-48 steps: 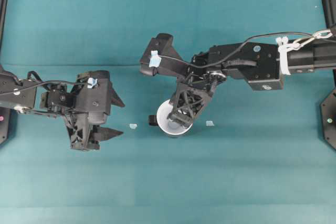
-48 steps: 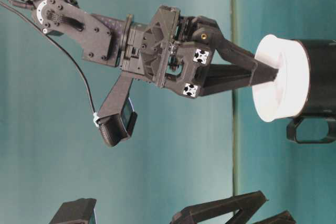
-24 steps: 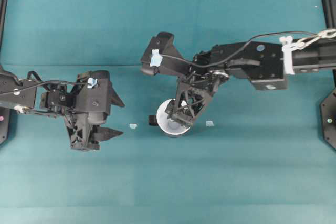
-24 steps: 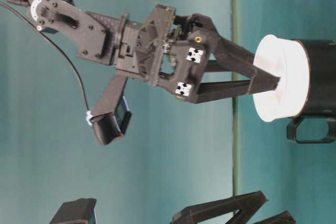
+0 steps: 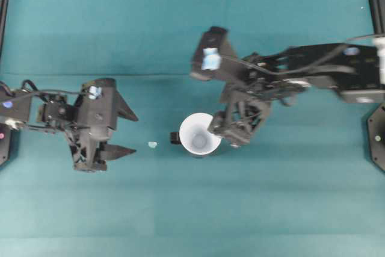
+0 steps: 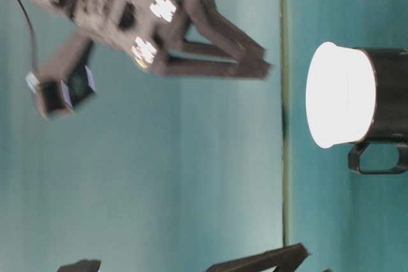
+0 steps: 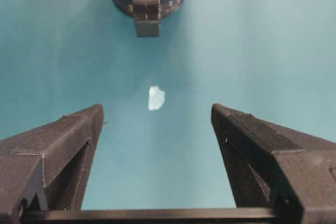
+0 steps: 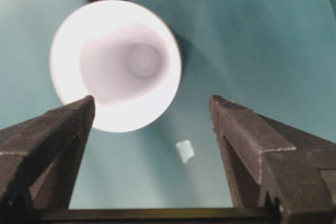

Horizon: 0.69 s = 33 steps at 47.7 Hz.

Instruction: Put the paper cup into the moved cup holder.

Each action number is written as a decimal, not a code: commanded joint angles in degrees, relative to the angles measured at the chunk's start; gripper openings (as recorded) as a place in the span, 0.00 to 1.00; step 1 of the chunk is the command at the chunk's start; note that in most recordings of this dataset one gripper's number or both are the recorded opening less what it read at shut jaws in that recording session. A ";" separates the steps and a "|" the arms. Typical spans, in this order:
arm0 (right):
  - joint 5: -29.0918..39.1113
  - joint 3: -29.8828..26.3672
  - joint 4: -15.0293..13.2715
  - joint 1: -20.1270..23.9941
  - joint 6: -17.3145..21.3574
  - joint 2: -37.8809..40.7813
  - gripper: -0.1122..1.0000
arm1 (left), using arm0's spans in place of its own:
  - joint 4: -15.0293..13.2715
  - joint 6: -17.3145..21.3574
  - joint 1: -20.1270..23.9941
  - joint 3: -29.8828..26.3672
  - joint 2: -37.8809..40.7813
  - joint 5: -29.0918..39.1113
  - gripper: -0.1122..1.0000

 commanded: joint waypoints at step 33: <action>-10.99 14.15 -1.76 0.88 0.00 -17.84 0.80 | 0.09 -1.41 -0.09 4.31 -10.55 -0.18 0.84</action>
